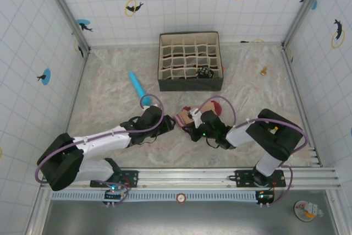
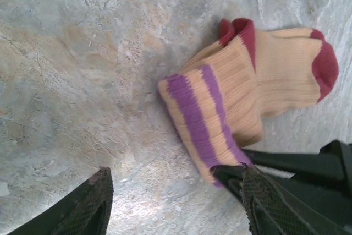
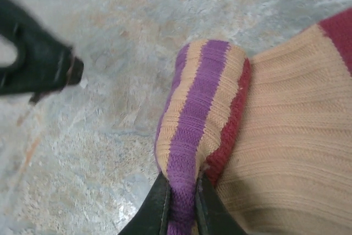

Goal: Roll the socks

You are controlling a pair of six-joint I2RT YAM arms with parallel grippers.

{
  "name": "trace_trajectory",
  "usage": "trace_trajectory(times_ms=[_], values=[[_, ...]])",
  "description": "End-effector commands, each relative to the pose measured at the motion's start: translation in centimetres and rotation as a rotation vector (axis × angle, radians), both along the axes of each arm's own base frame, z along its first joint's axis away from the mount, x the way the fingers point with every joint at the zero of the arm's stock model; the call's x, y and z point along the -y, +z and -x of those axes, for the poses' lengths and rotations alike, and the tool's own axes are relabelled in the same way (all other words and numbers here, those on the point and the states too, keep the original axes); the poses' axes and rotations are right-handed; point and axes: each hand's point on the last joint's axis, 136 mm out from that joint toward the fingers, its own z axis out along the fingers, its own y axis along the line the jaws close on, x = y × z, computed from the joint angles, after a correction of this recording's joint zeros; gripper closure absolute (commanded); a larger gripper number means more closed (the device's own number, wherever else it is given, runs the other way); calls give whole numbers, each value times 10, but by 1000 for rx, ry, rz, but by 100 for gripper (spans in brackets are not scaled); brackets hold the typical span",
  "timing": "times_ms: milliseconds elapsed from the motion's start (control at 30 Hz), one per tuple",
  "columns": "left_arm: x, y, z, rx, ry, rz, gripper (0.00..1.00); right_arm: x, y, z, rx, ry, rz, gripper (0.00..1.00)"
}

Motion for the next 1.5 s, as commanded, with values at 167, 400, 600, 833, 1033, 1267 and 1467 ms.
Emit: trace_trajectory(times_ms=[167, 400, 600, 833, 1033, 1267, 1467], values=[[22, 7, -13, 64, 1, 105, 46, 15, -35, 11, -555, -110, -132, 100], [38, -3, -22, 45, -10, 114, 55, 29, -54, 9, -738, -264, -137, 100], [45, -13, -30, 38, -2, 102, 52, 35, -58, 10, -772, -301, -131, 100], [53, -26, -38, 26, 9, 102, 52, 35, -57, 8, -776, -301, -139, 100], [44, -46, -36, -37, 56, 73, 71, 38, -51, 6, -765, -306, -163, 100], [31, -58, -30, -117, 75, -8, 100, 39, -30, 1, -633, -259, -155, 73], [26, -54, -23, -151, 62, -47, 100, 37, 10, -6, -335, -193, -41, 50]])
